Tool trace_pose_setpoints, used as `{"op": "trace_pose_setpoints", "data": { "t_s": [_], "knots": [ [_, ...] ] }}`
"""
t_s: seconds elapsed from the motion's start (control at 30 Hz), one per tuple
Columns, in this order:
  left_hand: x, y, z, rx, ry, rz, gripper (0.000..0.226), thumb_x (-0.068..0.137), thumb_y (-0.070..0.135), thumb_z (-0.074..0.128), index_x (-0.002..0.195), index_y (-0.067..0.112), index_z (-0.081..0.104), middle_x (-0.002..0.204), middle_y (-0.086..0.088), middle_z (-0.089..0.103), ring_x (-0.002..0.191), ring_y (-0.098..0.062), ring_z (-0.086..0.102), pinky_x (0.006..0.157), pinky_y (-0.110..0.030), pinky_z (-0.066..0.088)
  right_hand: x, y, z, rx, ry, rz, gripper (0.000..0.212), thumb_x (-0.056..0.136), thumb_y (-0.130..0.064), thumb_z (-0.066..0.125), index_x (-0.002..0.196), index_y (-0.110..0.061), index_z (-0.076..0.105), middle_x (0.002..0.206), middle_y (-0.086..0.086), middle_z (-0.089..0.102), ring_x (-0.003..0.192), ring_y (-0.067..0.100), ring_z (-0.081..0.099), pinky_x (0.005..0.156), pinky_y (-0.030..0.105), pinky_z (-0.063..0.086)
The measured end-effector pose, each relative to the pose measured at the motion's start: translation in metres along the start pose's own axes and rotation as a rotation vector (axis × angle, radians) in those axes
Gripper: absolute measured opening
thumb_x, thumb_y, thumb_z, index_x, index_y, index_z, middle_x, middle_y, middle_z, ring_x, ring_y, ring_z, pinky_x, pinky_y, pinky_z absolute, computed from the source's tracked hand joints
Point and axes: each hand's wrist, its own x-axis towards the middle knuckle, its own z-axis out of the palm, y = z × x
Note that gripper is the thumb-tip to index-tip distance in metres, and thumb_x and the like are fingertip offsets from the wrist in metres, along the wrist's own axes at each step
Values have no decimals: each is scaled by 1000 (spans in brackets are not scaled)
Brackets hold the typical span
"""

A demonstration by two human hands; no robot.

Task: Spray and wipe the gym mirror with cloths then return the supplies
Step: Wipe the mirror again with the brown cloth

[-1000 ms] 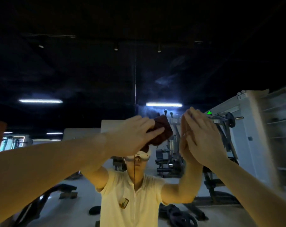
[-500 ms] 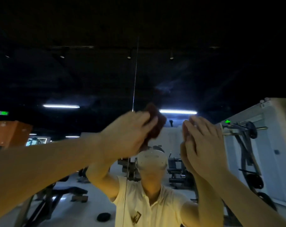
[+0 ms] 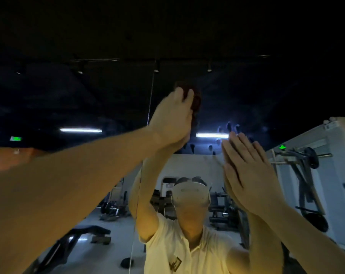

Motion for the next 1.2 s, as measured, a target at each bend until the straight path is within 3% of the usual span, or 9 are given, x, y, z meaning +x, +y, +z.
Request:
{"op": "trace_pose_setpoints", "data": {
  "t_s": [0.13,0.23,0.33,0.5,0.6,0.7,0.83,1.03,1.2],
  "knots": [
    [-97,25,-8,34,-201,336,80,105,42,51,165,17,5,144,-7,29,118,-17,45,103,-31,39,-6,-1,-2,15,11,15,56,110,-38,15,161,-16,27,170,6,19,160,19,10,129,50,13],
    [-103,1,-17,322,-304,477,90,102,55,50,165,14,-1,145,-12,36,120,-23,49,107,-37,37,-7,-4,-3,-9,-8,43,59,110,-38,13,162,-15,27,171,6,18,160,22,10,128,52,14],
    [-45,-26,-18,537,-151,179,94,99,60,51,164,7,10,137,-17,49,109,-26,59,98,-41,45,-7,-4,-1,-36,-33,48,60,109,-40,10,163,-15,22,172,7,14,160,23,6,128,53,14],
    [-8,-10,-14,357,-144,-202,78,103,45,47,161,1,19,134,-20,52,105,-31,61,87,-41,50,-13,-6,-4,-26,-44,51,60,109,-38,12,164,-15,18,172,8,12,160,24,5,127,55,16],
    [-44,35,-13,317,-130,-157,88,101,47,52,162,-2,12,136,-23,49,101,-30,58,88,-40,50,-18,-6,-7,-25,-35,53,60,109,-37,13,164,-15,17,172,8,11,160,24,3,128,54,13],
    [-99,80,-7,203,-170,62,89,101,48,51,162,1,6,135,-21,47,100,-26,56,89,-38,47,-18,-9,-9,4,-19,66,58,110,-35,16,164,-14,21,172,7,12,160,22,3,129,52,10],
    [-132,70,-9,183,-302,269,86,107,47,45,163,6,-4,138,-16,41,113,-26,52,101,-37,41,-24,-17,-10,37,-11,132,58,109,-34,19,163,-14,23,172,8,16,160,23,6,128,54,12],
    [-123,-23,-24,464,-254,-14,88,101,53,44,163,5,3,132,-17,52,103,-26,56,98,-40,43,-42,-35,-11,62,-20,220,62,106,-35,18,163,-11,20,171,11,17,159,28,9,126,59,16],
    [-112,8,-21,364,-250,-228,78,103,45,40,161,0,15,127,-20,55,103,-29,58,95,-41,46,-58,-22,-20,48,-126,115,65,106,-40,15,164,-12,16,172,10,9,160,27,3,126,57,18]
  ]
}}
